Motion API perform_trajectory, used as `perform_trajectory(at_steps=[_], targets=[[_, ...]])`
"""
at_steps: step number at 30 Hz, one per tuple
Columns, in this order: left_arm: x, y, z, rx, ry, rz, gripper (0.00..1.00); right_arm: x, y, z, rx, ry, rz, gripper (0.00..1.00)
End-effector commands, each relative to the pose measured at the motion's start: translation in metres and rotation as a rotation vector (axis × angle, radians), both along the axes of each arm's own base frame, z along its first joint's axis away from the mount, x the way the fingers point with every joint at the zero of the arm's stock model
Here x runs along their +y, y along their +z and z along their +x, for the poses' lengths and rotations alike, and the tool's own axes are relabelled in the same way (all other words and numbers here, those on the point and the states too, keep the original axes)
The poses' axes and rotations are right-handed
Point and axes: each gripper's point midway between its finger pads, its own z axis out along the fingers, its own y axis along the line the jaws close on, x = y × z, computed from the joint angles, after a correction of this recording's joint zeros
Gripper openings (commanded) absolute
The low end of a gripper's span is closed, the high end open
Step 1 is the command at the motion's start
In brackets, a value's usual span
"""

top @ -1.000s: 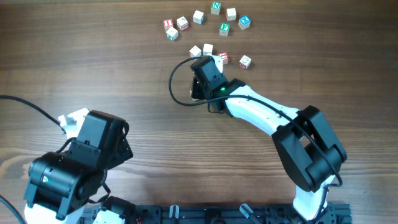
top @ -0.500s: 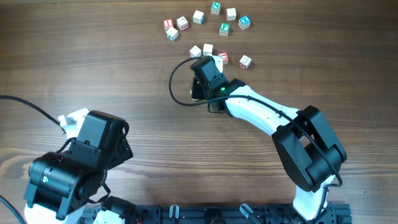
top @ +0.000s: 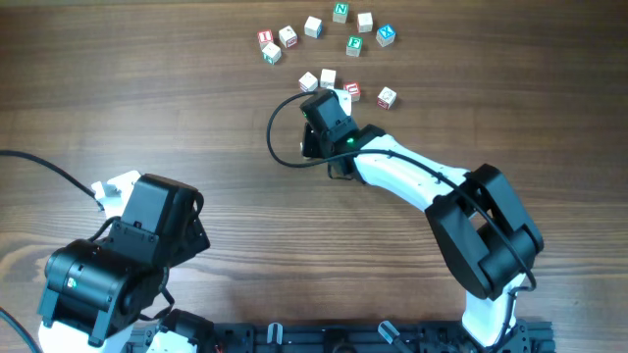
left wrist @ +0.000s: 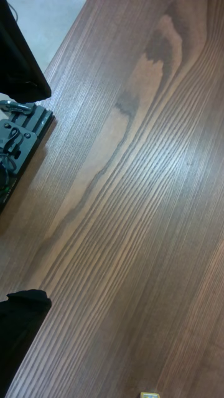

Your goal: Form a circle

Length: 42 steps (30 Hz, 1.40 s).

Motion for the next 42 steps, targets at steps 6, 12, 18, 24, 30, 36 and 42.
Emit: perform_trajectory(at_steps=[6,12,18,24,30,36,42], targets=[[0.0009,-0.0005,-0.0005,-0.005,0.02,-0.007,1.0,0.0052,-0.0055,0.0003,0.017,-0.001,0.015,0.04],[0.0009,-0.0005,-0.0005,-0.005,0.02,-0.007,1.0,0.0065,-0.0055,-0.0007,0.019,0.003,0.018,0.05],[0.0009,-0.0005,-0.0005,-0.005,0.02,-0.007,1.0,0.0072,-0.0069,-0.0009,0.021,0.006,0.019,0.05],[0.0009,-0.0005,-0.0005,-0.005,0.02,-0.007,1.0,0.0084,-0.0068,-0.0016,0.023,0.009,0.022,0.05],[0.0009,-0.0005,-0.0005,-0.005,0.02,-0.007,1.0,0.009,-0.0068,-0.0019,0.025,0.011,0.025,0.05],[0.0009,-0.0005,-0.0005,-0.005,0.02,-0.007,1.0,0.0095,-0.007,-0.0025,0.027,0.014,0.027,0.05],[0.0009,-0.0005,-0.0005,-0.005,0.02,-0.007,1.0,0.0123,-0.0107,-0.0041,0.03,0.019,0.025,0.05]])
